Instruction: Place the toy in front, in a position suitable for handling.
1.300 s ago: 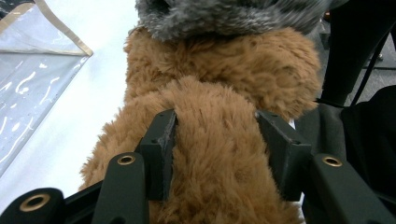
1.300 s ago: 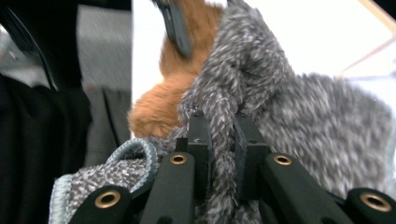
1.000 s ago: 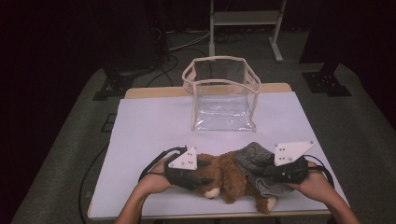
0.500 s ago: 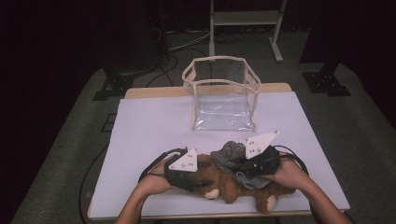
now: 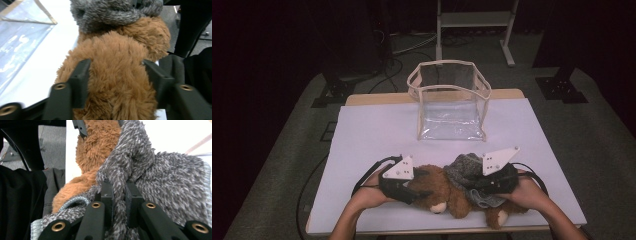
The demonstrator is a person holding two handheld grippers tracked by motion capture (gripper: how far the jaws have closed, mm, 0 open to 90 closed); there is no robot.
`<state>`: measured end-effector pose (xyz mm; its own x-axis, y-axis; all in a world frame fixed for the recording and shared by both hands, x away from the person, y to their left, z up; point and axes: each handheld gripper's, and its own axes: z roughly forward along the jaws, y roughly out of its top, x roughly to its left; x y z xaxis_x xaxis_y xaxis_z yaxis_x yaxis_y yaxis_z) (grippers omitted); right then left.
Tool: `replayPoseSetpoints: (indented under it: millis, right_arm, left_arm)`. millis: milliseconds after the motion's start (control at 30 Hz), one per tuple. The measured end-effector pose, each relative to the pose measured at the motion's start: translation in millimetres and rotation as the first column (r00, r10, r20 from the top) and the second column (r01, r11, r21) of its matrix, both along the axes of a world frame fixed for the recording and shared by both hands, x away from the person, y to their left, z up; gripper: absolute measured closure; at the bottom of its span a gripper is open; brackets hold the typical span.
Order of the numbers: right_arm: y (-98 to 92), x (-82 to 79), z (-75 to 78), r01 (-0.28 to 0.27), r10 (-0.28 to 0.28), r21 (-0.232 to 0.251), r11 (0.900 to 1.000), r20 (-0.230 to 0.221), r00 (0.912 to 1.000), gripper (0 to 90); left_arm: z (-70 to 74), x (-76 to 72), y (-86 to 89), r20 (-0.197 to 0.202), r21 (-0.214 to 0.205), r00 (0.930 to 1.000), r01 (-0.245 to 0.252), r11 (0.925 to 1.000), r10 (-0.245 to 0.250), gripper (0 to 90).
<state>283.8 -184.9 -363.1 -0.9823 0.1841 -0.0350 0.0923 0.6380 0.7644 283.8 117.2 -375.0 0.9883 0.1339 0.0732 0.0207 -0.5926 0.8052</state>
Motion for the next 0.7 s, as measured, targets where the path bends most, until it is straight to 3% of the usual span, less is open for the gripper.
replayPoseSetpoints:
  millis: [67,200,300,400,500,700]
  right_arm:
    - [5.4,0.8,10.2,-0.013,0.014,-0.033,0.9994,0.008,0.9999,79.2]
    - [24.0,4.9,29.8,-0.052,0.053,-0.046,0.9976,0.029,0.9981,79.2]
    - [44.4,10.9,33.2,-0.092,0.094,-0.058,0.9941,0.031,0.9951,79.3]
    - [55.8,16.3,26.5,-0.103,0.104,-0.070,0.9922,0.010,0.9946,79.2]
    - [51.7,19.1,16.4,-0.092,0.091,-0.053,0.9943,-0.015,0.9957,79.3]
    - [24.7,14.2,5.2,-0.040,0.040,-0.015,0.9991,-0.016,0.9991,79.6]
  left_arm:
    - [-3.5,-0.5,-3.0,-0.001,-0.006,0.9999,0.016,0.9998,-0.016,51.0]
    - [-2.5,-3.0,-8.1,0.013,0.013,0.9994,0.032,0.9994,-0.032,52.0]
    - [-3.0,-3.6,-8.5,0.018,0.013,0.9991,0.037,0.9992,-0.037,51.9]
    - [-3.6,-3.7,-7.2,0.016,0.008,0.9992,0.036,0.9993,-0.036,51.6]
    - [-1.9,-2.4,-3.1,0.022,-0.002,0.9996,0.019,0.9998,-0.019,48.7]
    - [6.1,3.0,8.5,0.013,0.001,0.9989,-0.045,0.9990,0.044,36.1]
